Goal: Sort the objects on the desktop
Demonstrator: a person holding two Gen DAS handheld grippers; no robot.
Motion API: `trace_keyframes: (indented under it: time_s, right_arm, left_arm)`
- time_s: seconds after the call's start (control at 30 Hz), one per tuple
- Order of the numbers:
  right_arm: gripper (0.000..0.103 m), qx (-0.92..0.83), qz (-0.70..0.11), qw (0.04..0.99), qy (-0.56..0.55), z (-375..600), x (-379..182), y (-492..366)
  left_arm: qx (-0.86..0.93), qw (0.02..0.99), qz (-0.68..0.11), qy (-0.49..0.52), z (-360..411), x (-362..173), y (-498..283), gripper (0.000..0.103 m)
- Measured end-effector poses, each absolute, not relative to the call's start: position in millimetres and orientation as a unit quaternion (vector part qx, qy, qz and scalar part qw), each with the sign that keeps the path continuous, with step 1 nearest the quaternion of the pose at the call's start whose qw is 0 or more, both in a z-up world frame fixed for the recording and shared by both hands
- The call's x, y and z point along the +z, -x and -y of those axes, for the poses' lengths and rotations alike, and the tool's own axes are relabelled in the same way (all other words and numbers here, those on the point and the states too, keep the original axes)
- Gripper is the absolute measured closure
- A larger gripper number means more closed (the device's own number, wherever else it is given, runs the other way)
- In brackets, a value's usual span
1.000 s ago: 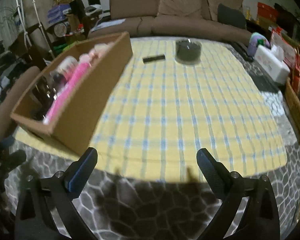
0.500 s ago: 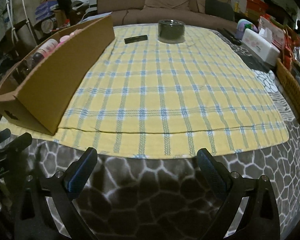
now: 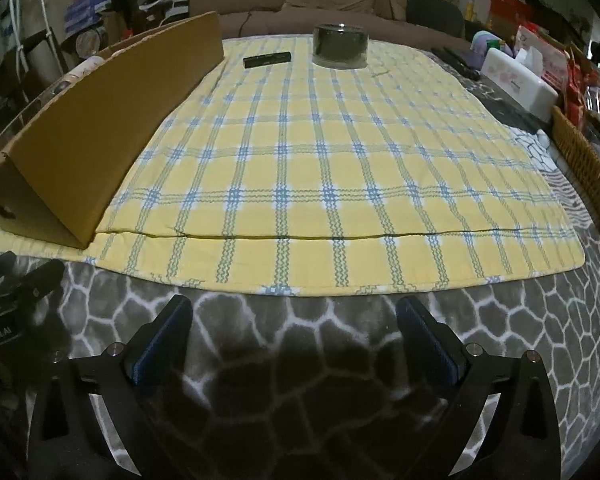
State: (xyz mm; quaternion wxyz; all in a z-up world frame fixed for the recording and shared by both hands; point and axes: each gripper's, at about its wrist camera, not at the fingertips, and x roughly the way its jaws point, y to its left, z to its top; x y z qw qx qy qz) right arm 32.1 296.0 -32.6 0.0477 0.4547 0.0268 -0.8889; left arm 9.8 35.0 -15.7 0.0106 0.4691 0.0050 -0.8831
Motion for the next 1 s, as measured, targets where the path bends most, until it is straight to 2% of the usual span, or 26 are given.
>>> trace_keyframes:
  time_s: [1.0]
  right_arm:
    - [0.0, -0.89, -0.023, 0.038, -0.453, -295.1, -32.7, -31.8]
  left_arm:
    - [-0.884, -0.016, 0.005, -0.466, -35.4, -16.3, -16.6, 0.0]
